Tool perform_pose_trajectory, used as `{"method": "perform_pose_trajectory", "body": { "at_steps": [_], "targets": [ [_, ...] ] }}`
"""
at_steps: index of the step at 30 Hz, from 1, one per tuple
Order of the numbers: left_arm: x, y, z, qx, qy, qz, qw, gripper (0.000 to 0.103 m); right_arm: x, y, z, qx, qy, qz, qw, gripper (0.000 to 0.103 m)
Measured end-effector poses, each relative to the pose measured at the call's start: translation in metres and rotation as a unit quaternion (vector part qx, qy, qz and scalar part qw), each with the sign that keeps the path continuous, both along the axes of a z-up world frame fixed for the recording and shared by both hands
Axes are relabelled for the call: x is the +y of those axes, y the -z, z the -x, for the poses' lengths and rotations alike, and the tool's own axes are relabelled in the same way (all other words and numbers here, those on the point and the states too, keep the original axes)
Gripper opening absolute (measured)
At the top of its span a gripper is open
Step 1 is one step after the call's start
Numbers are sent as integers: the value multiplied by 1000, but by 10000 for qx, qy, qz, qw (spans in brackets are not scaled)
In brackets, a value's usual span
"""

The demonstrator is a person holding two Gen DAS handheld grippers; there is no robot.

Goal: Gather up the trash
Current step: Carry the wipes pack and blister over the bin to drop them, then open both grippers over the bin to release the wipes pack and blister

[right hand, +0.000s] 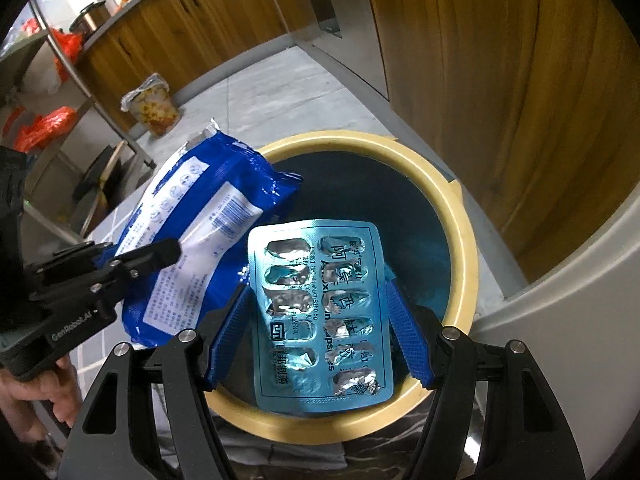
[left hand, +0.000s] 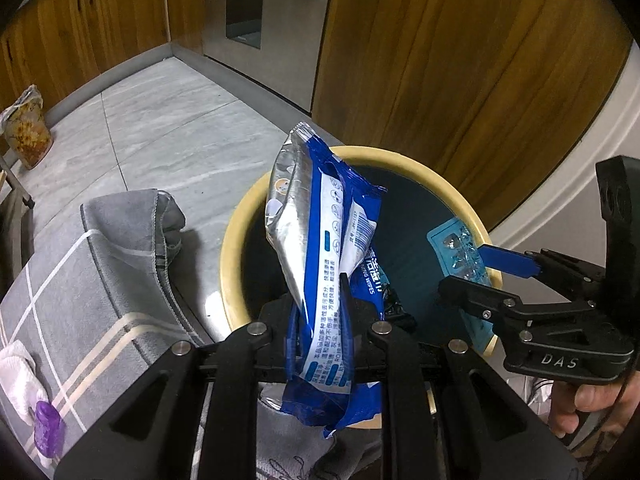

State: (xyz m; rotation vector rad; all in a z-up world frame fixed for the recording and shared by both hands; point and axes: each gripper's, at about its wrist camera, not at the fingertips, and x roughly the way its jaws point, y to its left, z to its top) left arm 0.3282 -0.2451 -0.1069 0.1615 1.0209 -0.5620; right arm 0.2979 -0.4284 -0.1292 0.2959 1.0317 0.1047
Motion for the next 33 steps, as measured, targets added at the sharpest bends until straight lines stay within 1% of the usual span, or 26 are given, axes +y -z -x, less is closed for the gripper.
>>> {"method": "perform_pose_trajectory", "body": {
  "at_steps": [5, 8, 10, 13, 20, 23, 24, 25, 26, 28, 33],
  "targets": [
    [-4, 5, -3, -22, 29, -40, 10000, 23, -2, 5, -4, 44, 28, 17, 10000, 70],
    [-4, 5, -4, -21, 19, 2, 10000, 23, -1, 9, -7, 109, 48, 83, 9999, 70],
    [-6, 2, -2, -88, 46, -3, 10000, 24, -3, 12, -8, 154, 87, 72, 9998, 70],
    [-8, -2, -1, -190, 89, -50, 9998, 28, -4, 12, -7, 157, 91, 88, 9998, 70],
    [3, -7, -4, -205, -54, -74, 9997, 30, -5, 8, -6, 90, 116, -6, 9999, 70],
    [10, -13, -2, -278, -81, -66, 9996, 46, -3, 5, -5, 60, 128, -25, 9999, 71],
    [12, -14, -1, -303, -96, -66, 9995, 56, -2, 3, -5, 53, 128, -47, 9999, 71],
    [15, -18, 1, -358, -124, -70, 9993, 61, 0, 0, -4, 23, 109, -62, 9999, 71],
    [19, -21, 3, -421, -151, -79, 9990, 62, 1, -2, -4, -3, 81, -62, 9999, 71],
    [28, -29, 5, -504, -181, -81, 9985, 69, 8, -9, -2, -93, -16, -43, 9999, 71],
    [54, -45, 13, -633, -335, 3, 9974, 76, 25, -26, 1, -312, -230, 42, 9992, 75]
  ]
}}
